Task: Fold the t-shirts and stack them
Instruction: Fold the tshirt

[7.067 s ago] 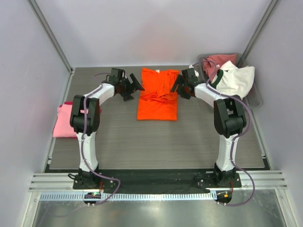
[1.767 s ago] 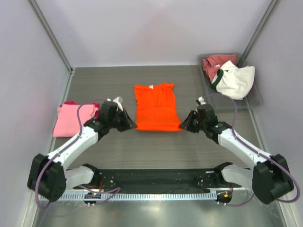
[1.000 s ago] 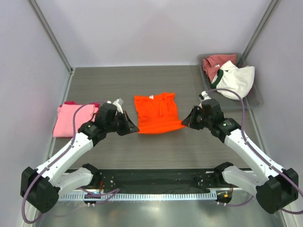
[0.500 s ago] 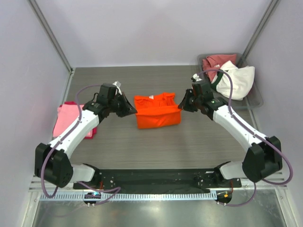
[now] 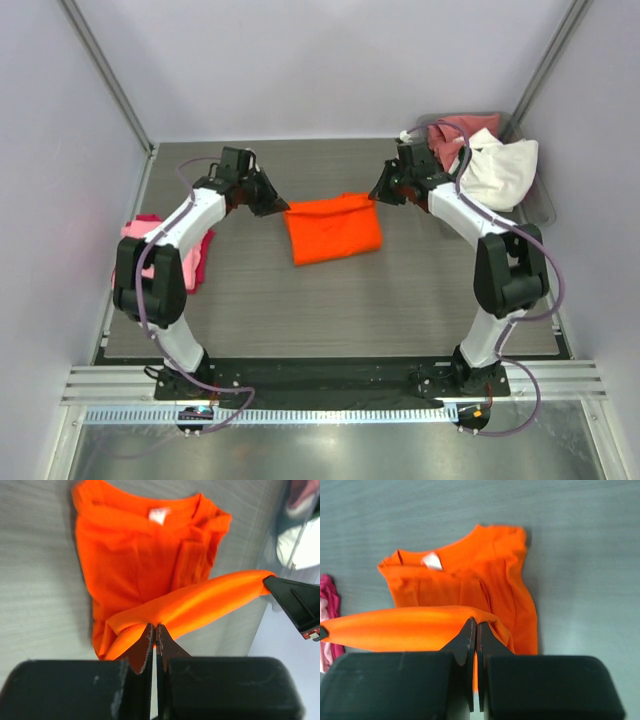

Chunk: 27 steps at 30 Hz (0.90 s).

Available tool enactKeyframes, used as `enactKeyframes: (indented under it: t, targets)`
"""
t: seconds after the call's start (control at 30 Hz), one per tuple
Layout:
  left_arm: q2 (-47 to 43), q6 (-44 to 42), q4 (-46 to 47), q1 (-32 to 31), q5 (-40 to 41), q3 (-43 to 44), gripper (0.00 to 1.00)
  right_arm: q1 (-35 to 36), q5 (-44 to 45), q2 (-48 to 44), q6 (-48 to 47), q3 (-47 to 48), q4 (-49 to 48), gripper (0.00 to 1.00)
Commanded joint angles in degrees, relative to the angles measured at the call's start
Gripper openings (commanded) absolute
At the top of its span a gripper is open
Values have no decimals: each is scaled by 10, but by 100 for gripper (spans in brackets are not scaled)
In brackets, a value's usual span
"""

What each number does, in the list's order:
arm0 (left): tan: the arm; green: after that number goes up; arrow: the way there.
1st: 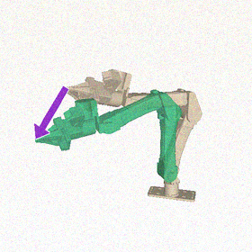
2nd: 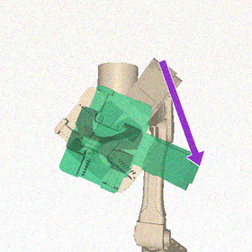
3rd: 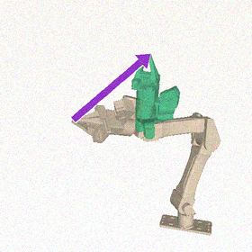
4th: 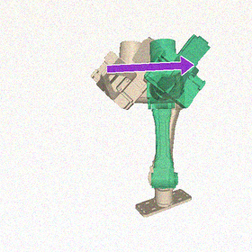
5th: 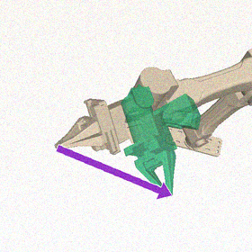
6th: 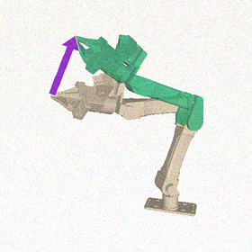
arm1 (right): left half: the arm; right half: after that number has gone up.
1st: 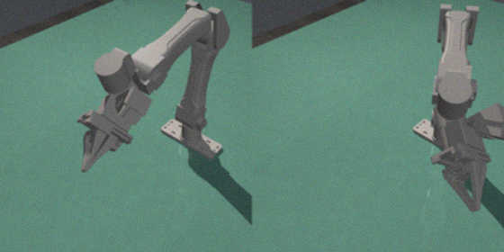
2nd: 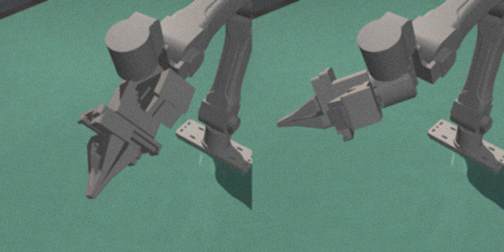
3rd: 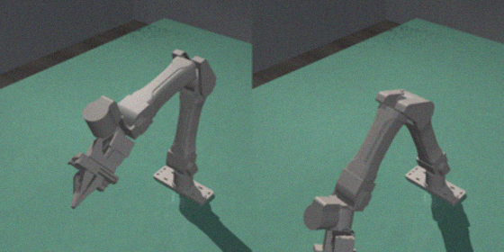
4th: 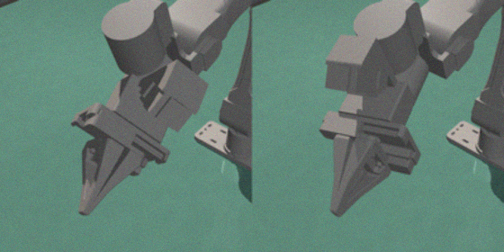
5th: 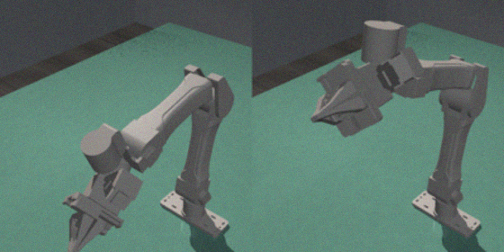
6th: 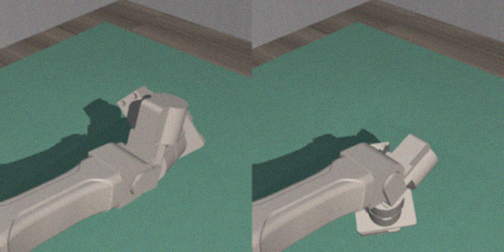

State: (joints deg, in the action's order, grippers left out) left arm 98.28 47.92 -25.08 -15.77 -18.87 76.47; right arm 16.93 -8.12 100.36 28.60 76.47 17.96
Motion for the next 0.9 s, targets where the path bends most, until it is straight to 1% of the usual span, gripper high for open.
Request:
enactKeyframes:
  t: [0.0, 0.03, 0.1, 0.13, 0.17, 0.2, 0.23, 0.27, 0.3, 0.33, 0.37, 0.4, 0.47, 0.5, 0.53, 0.57, 0.6, 0.63, 0.67, 0.7, 0.73, 0.77, 0.8, 0.87]
  targets:
    - [44, 1, 22, 24, -13, 58, 0, -21, -39, 67, -1, 60, -56, 1]
    - [75, 3, 23, 29, -14, 67, 0, -24, -44, 81, 3, 78, -70, 1]
    - [102, 6, 34, 43, -25, 87, 0, -30, -53, 111, 12, 94, -89, 1]
    - [132, 9, 35, 48, -27, 109, 0, -34, -66, 140, 14, 116, -104, 1]
    - [145, 11, 36, 55, -34, 119, 0, -36, -73, 154, 16, 129, -108, 4]
    - [160, 10, 37, 58, -43, 130, 4, -38, -76, 166, 16, 143, -112, 11]
    - [180, 4, 39, 60, -51, 154, 14, -38, -71, 191, 21, 168, -111, 28]
    - [187, -5, 40, 60, -52, 164, 52, -38, -56, 195, 26, 175, -110, 59]
    - [190, -12, 28, 60, -43, 175, 64, -38, -40, 195, 31, 176, -113, 76]
    - [188, -19, 23, 60, -40, 183, 76, -37, -30, 185, 34, 164, -124, 99]
    - [171, -34, 20, 61, -32, 180, 82, -37, -28, 174, 32, 153, -132, 100]
    - [158, -39, 16, 60, -22, 174, 90, -37, -26, 165, 31, 142, -136, 100]
    - [123, -50, 13, 59, 15, 143, 92, -36, -24, 130, 23, 111, -140, 100]
    - [86, -62, 5, 58, 29, 133, 95, -34, -22, 115, 21, 96, -141, 99]
    - [69, -70, -5, 53, 64, 122, 96, -31, -15, 97, 19, 59, -150, 98]
    - [34, -91, -32, 50, 83, 110, 96, -25, 12, 62, 16, 38, -154, 96]
    - [19, -100, -47, 46, 109, 103, 96, -21, 27, 40, 13, 16, -158, 95]
    - [4, -110, -62, 39, 135, 95, 96, -17, 37, 21, 11, -28, -170, 94]
    - [-11, -120, -75, 35, 181, 88, 95, -13, 45, 4, 10, -50, -176, 92]
    - [-26, -127, -98, 33, 206, 67, 94, -4, 69, -34, 11, -71, -176, 91]
    - [-48, -135, -109, 31, 222, 58, 93, 2, 78, -50, 12, -109, -177, 90]
    - [-57, -139, -120, 29, 254, 47, 92, 7, 79, -66, 10, -127, -177, 90]
    - [-64, -144, -137, 28, 266, 29, 91, 20, 117, -95, 2, -144, -176, 90]
    - [-88, -158, -144, 15, 305, 8, 89, 28, 135, -126, -8, -190, -177, 89]
